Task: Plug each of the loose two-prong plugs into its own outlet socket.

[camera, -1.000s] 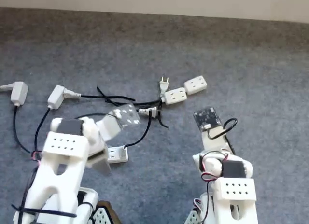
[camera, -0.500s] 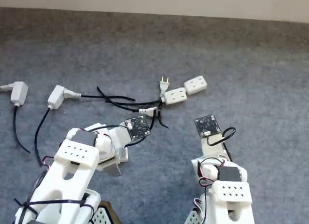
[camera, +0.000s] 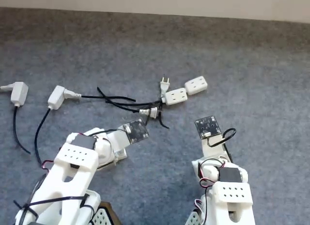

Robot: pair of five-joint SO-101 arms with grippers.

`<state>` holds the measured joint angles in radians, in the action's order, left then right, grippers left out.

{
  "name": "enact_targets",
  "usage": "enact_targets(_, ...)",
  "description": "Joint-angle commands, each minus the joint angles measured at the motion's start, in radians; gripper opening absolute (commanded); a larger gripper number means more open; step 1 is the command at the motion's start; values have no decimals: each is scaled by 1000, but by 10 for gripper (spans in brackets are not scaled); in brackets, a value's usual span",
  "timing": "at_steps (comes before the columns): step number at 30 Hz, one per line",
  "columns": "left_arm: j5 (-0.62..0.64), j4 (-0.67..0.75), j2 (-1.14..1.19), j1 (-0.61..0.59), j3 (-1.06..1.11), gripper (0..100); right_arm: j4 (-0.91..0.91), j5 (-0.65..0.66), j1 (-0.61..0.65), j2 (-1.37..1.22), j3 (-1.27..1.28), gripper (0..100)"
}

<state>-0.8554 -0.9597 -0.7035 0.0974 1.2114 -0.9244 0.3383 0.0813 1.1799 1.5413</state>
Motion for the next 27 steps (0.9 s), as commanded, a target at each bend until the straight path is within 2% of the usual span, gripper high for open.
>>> enact_targets(1,58,-57,-15,-151,-154,19,16,-2,-4,13,-7,267)
enact_targets(7,77,-103,22,-446,-420,20,16,-2,-2,13,-5,267)
enact_targets(10,54,-109,199,-555,-596,18,16,-2,-2,13,-5,267)
enact_targets(13,57,-140,470,-636,-840,18,16,-2,-2,13,-5,267)
enact_targets(17,112,-258,831,-684,-1247,18,16,-2,18,13,-5,267)
enact_targets(22,176,-450,1225,-685,-1773,18,47,0,47,13,33,267)
enact_targets(27,203,-582,1573,-684,-2232,18,54,0,47,13,35,267)
